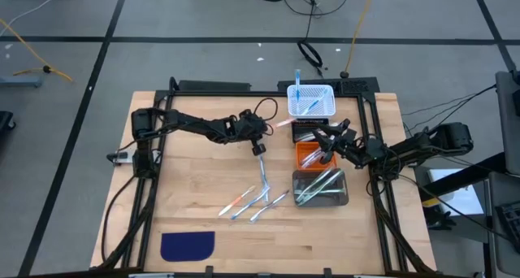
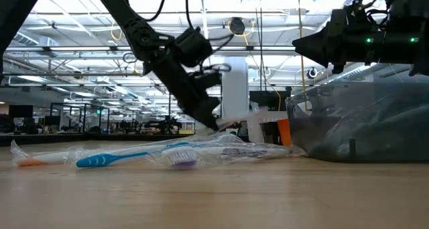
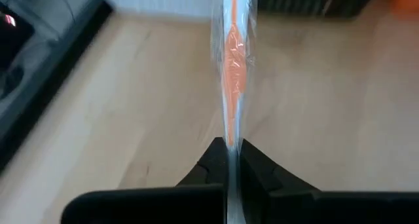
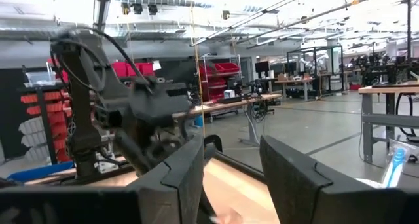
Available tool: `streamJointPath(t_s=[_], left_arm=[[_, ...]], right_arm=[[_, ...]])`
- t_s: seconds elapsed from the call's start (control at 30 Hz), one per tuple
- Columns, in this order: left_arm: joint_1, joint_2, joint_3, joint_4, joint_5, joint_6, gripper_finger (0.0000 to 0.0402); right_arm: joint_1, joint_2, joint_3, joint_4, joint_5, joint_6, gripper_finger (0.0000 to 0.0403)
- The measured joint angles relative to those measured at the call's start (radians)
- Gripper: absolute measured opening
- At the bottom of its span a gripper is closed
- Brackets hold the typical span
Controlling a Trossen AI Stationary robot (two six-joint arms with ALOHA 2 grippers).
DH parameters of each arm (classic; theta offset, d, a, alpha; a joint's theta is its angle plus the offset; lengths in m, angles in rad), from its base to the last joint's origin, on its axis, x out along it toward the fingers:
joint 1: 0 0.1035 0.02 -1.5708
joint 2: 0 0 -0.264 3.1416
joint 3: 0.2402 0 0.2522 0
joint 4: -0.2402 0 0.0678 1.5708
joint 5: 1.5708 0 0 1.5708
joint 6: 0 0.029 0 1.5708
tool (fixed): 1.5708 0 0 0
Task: Pick & Place Toothbrushes
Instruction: Put the orange toothbrush into the black bin
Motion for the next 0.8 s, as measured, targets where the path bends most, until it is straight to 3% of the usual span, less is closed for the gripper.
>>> streamJointPath(t_s=[0.23,0.37,0.53,0.7,0.8], left_arm=[[-0.070,-0.118,0.000,0.009,0.024,-0.005,0.0005],[-0.114,-0.163,0.001,0.123,0.045,0.006,0.0004],[-0.145,-0.162,0.001,0.273,0.079,0.032,0.0004],[-0.148,-0.162,0.001,0.315,0.071,0.031,0.0003],[-0.148,-0.162,0.001,0.339,0.066,0.033,0.0005]], right_arm=[[0.000,0.000,0.001,-0.014,-0.002,0.064,0.0141],[-0.004,0.001,0.038,-0.061,-0.033,0.068,0.0141],[-0.021,0.001,0.131,-0.204,-0.081,0.072,0.0141],[-0.021,0.001,0.200,-0.313,-0.093,0.076,0.0141],[-0.021,0.000,0.217,-0.320,-0.178,0.075,0.0141]])
